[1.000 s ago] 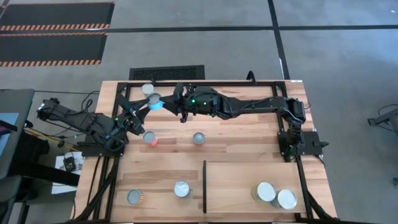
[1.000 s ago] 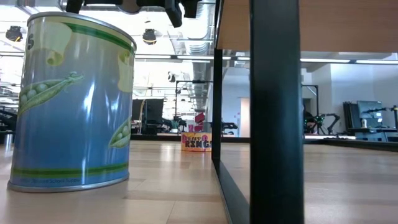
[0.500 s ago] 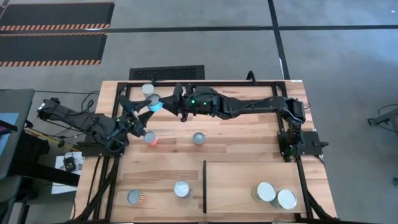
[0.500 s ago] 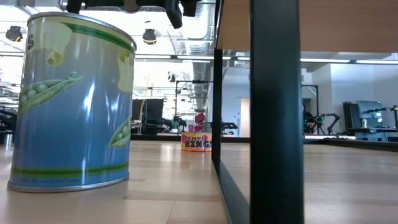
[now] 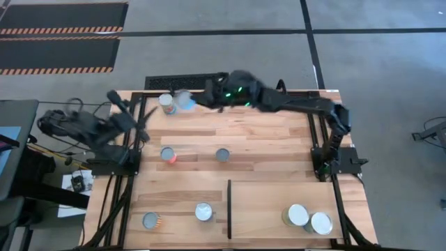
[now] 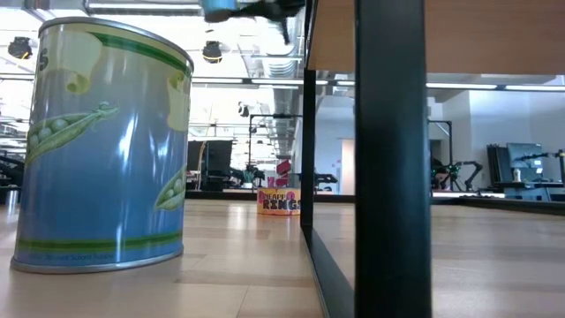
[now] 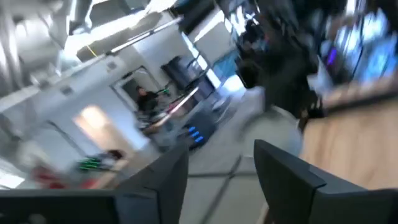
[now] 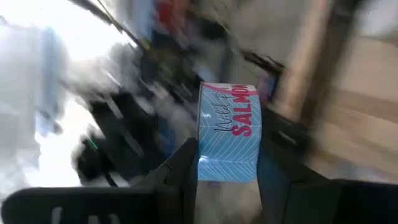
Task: Pick and place cans onto a shelf
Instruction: Put the canned tuna on the shelf
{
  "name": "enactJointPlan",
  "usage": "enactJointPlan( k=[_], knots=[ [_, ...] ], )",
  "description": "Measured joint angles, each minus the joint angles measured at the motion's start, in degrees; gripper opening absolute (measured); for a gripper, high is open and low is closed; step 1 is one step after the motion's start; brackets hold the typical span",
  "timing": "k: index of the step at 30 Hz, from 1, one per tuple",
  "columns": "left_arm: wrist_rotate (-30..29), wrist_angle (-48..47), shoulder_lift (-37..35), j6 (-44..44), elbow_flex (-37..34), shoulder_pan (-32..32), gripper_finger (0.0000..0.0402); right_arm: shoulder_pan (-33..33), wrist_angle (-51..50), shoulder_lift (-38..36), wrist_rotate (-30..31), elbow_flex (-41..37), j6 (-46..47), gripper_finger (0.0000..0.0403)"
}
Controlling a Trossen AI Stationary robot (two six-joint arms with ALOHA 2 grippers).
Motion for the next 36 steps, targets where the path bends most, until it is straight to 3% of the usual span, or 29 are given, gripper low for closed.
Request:
enactJointPlan(
  k=[8, 10, 15, 19, 27, 36],
  knots=[
    [9.8, -10.2, -9.5, -23.3, 2.0, 0.0, 0.0099, -3.4, -34.6, -12.4, -29.9, 0.0, -23.2, 0.0131],
    [9.8, -12.8, -9.9, -27.3, 2.0, 0.0, 0.0080, -2.2, -47.1, -15.1, -32.8, 0.0, -29.7, 0.0131],
    [10.7, -17.7, -7.6, -33.9, 2.0, 0.0, 0.0034, 3.7, -69.3, -17.3, -32.6, -0.1, -42.7, 0.0131],
    [10.2, -18.0, -5.1, -35.4, 2.0, 0.0, 0.0005, 10.6, -73.8, -14.9, -33.7, -0.1, -49.6, 0.0131],
    [8.9, -17.9, -1.7, -39.2, 2.0, 0.0, 0.0001, 23.9, -74.4, -6.7, -34.2, -0.2, -57.7, 0.0131],
    [8.9, -18.0, -0.9, -40.5, 2.0, 0.0, 0.0000, 30.1, -72.3, -0.4, -33.8, -0.1, -58.6, 0.0131]
  ],
)
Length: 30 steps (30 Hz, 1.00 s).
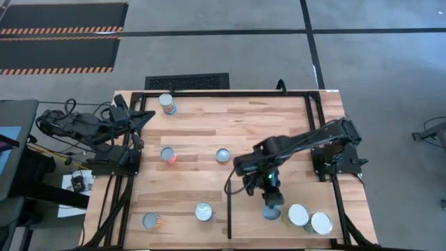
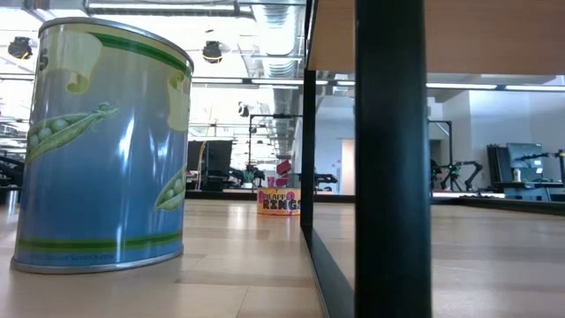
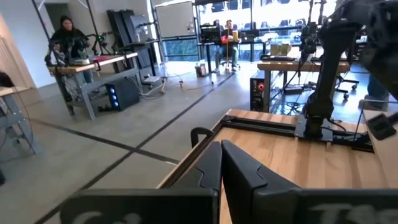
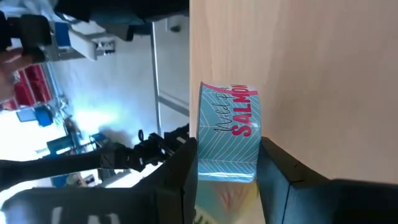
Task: Pick and place cans onto a shelf
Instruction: Put the canned tuna on the shelf
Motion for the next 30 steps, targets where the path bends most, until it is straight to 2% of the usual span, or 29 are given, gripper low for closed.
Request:
enactJointPlan(
  k=[7, 18, 30],
  knots=[
    [0.2, -1.1, 0.0, 0.2, 0.0, 0.0, 0.0000, 1.4, 3.1, 1.4, 0.3, 0.0, 4.1, 0.0145],
    [0.4, -3.2, 0.0, 0.3, 0.0, 0.0, 0.0000, 1.4, 5.4, 1.4, 3.0, 0.0, 7.5, 0.0205],
    [0.1, -5.5, 0.0, -1.0, 0.0, 0.0, 0.0000, -0.9, 4.7, 1.4, 11.4, 0.0, 7.0, 0.0205]
  ],
)
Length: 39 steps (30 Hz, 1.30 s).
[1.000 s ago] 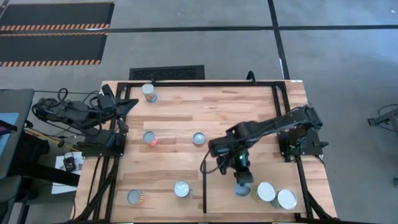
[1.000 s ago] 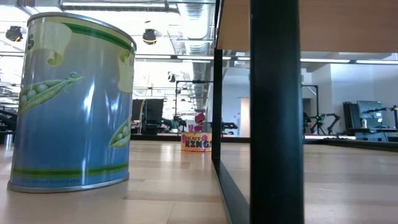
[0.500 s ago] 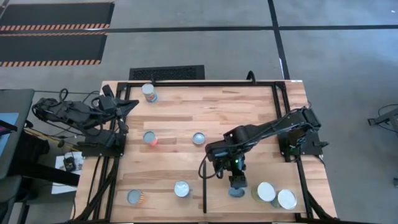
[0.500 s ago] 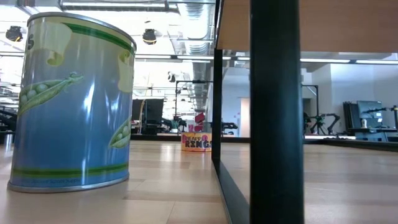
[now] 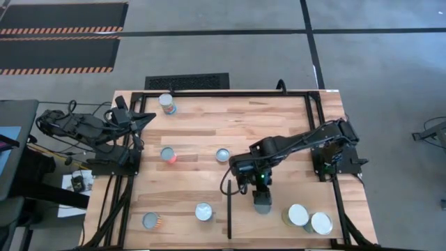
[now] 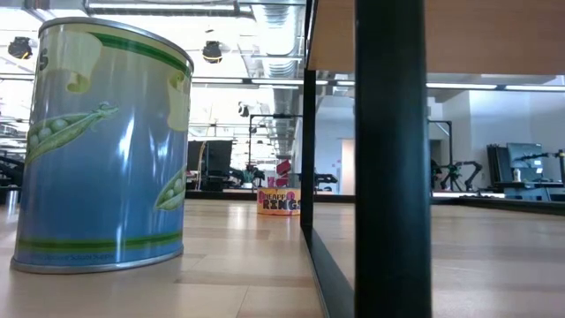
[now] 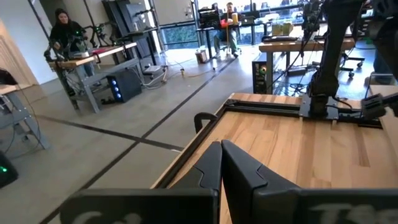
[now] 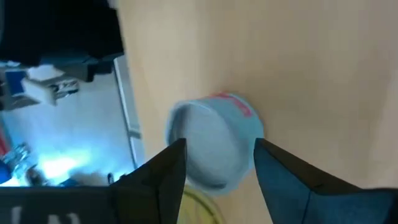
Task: Pick and place cans onto a shelf
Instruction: Put the canned tuna on the shelf
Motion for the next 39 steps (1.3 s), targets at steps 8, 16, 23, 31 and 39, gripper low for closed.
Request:
enactJointPlan(
  k=[8, 16, 23, 31, 39],
  knots=[
    [-0.2, 0.0, 0.0, -0.1, 0.0, 0.0, 0.0000, -0.4, -1.0, -0.6, 0.6, 0.0, -0.3, 0.0207],
    [2.7, -0.1, 0.0, -3.4, 0.0, 0.0, 0.0000, 1.0, -2.1, -9.4, 4.8, 0.0, 9.8, 0.0075],
    [10.6, -0.2, 0.0, -5.3, 0.0, 0.0, 0.0000, 8.3, 7.5, -14.3, 26.4, 0.1, 24.1, 0.0015],
    [19.1, 0.8, 0.0, -5.2, -0.6, 0.0, 0.0000, 15.2, 11.5, -10.9, 38.7, 0.0, 36.4, 0.0006],
    [28.1, 4.9, 0.0, -6.3, -4.4, 0.0, 0.0000, 18.6, 16.3, -9.3, 46.4, -0.1, 40.0, 0.0003]
  ],
)
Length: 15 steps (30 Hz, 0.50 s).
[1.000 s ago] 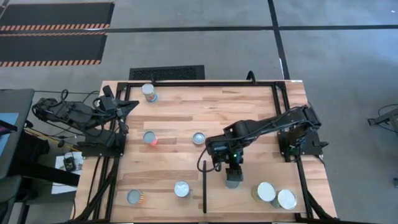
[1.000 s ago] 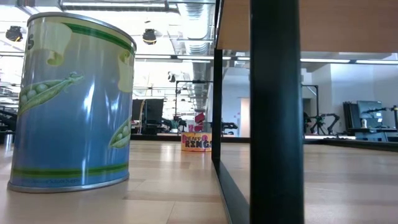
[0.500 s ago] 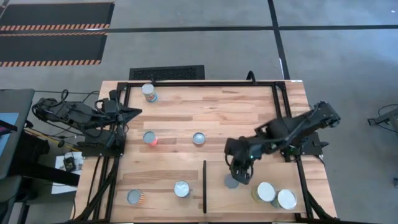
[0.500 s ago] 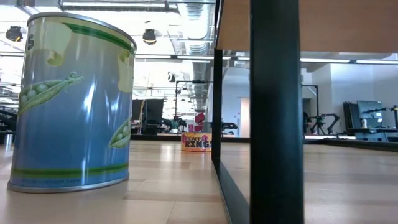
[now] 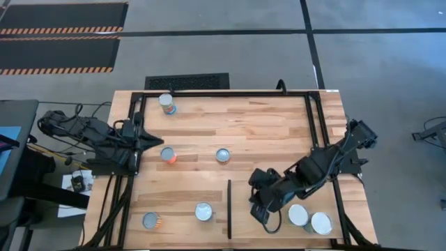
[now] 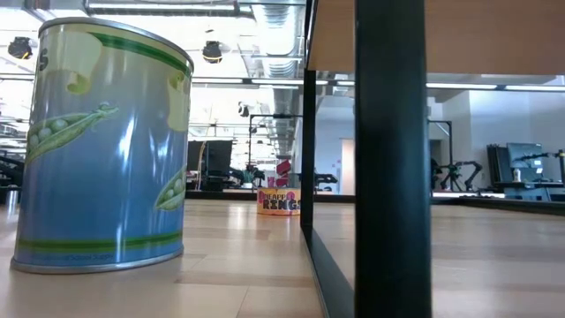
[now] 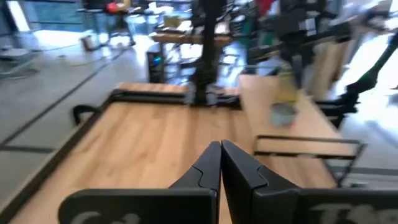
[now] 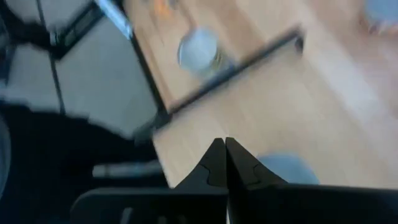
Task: Pick and place cans onto a shelf
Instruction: Put the canned tuna on the shelf
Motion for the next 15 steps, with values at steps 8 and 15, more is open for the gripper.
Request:
enactJointPlan(
  k=[8, 15],
  knots=[
    [7.8, 6.8, -0.4, 0.6, -2.1, 0.0, 0.0000, -3.7, 20.1, -0.7, 6.2, -4.7, -13.2, 0.0003],
    [11.2, 6.5, -0.3, -2.2, -2.1, 0.0, 0.0000, -9.5, 34.2, -0.8, -4.3, -9.1, -26.9, 0.0003]
  ],
)
